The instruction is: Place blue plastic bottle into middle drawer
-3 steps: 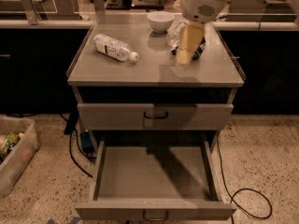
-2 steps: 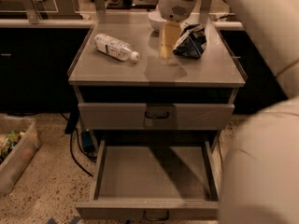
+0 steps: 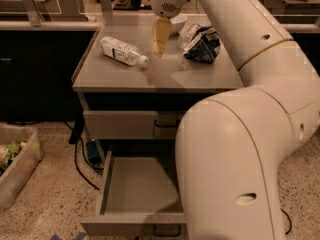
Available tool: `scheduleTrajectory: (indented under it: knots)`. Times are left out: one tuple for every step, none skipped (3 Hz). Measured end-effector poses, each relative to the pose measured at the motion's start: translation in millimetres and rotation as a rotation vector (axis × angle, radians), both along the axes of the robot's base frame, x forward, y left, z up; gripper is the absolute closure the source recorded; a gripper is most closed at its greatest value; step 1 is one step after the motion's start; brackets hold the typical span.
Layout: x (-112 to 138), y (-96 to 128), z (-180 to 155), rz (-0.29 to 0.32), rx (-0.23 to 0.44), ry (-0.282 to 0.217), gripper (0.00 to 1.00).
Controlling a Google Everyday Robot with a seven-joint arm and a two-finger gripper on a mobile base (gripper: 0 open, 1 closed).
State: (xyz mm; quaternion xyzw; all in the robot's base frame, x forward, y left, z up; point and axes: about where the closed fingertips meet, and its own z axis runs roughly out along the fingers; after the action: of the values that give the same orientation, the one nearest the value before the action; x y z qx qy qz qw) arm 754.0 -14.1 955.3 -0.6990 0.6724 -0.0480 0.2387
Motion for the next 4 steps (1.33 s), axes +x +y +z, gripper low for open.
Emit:
scheduleTrajectory:
  knots:
    - [0.0,0.0,0.0,0.000,0.000,0.000,0.00]
    - [15.6,8.5,-15.1,0.019,0.005,0.001,0.00]
    - [50.7,41.3,-55.2,0.091,0.087,0.011,0.00]
    - [66.5,73.0,-80.3,0.140,0.266,0.028,0.00]
